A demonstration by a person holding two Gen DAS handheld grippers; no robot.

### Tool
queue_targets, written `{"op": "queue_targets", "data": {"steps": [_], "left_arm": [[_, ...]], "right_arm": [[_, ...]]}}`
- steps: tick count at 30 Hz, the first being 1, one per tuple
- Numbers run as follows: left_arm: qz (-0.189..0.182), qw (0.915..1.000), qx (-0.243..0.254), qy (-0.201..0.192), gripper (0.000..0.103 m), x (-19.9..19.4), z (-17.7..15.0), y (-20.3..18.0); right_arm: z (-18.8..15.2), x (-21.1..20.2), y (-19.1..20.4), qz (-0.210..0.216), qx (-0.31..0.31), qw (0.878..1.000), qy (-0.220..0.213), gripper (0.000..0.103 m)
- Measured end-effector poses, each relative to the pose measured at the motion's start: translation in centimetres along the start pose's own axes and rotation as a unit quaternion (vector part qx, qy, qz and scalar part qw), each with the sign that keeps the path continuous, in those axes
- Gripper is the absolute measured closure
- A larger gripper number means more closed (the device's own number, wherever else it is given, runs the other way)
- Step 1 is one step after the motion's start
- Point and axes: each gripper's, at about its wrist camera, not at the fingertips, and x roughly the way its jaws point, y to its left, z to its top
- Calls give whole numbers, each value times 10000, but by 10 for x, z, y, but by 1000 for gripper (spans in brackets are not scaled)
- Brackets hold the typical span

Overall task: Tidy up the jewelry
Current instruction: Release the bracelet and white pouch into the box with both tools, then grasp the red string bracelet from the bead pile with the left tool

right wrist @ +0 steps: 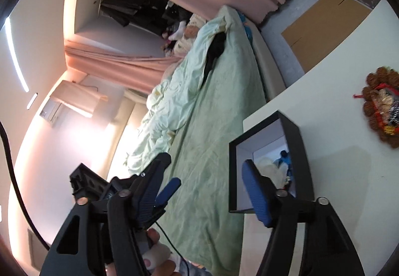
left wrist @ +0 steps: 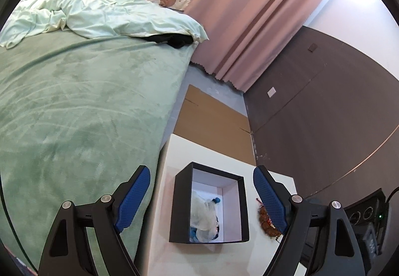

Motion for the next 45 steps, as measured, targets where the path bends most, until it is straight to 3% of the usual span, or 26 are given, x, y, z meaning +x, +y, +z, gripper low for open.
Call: {"op": "queue_targets", "data": {"steps": [2, 13, 20, 31, 39, 45], "left_arm": [[-34, 10000, 10, 25, 18, 0, -2, -2], [-170, 9990, 327, 240, 18, 9, -16, -28], [-179, 9970, 707, 243, 18, 14, -30, -53], [-294, 9905, 1288, 390, 18, 32, -54, -91], [-597, 9829, 1588, 712, 18, 58, -72, -116], [-876, 9761, 1685, 1057, 36, 82, -84, -133]], "right_arm": [[2, -10, -3, -10, 69, 10000, -33, 30], [9, -76, -16, -710, 46, 9945, -771, 30], [12, -113, -24, -1518, -55, 9814, -1175, 30], [19, -157, -43, -1680, 118, 9765, -1342, 30], [26, -179, -74, -1933, 734, 9684, -1395, 30], [30, -176, -99, -1908, 1285, 9664, -1148, 30]]}}
